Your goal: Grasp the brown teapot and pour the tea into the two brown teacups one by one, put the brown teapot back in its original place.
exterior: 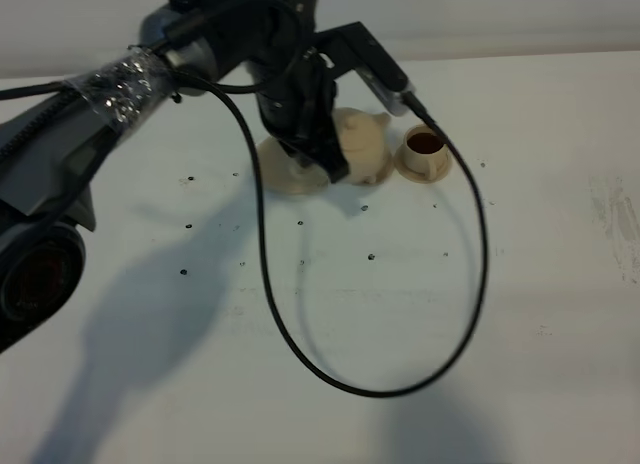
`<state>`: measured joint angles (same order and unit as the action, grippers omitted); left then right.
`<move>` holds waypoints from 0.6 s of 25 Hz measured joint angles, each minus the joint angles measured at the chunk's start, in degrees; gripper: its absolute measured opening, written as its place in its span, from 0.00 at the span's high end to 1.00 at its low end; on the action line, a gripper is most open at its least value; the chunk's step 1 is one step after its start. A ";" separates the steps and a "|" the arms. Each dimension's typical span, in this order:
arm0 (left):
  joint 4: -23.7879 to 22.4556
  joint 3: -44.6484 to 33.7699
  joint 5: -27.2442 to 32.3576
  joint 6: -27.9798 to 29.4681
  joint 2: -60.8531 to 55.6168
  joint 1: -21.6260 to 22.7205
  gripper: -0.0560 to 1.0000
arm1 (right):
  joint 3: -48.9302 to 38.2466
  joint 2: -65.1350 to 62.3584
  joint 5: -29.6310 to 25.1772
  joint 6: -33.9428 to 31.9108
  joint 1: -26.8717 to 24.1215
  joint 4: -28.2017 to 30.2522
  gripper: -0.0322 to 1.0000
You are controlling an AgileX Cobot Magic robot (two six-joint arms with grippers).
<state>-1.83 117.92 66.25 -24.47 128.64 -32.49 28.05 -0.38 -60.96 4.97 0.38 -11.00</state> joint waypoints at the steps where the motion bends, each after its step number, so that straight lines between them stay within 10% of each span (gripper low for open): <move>1: -0.23 0.00 0.00 -0.46 0.00 0.57 0.84 | 0.00 0.00 0.00 0.00 0.00 0.00 0.46; 15: -10.52 0.00 -4.28 -7.63 0.00 5.75 0.84 | 0.00 0.00 0.00 0.00 0.00 0.00 0.46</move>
<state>-12.35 117.92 61.97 -32.10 128.64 -26.74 28.05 -0.38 -60.96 4.97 0.38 -11.00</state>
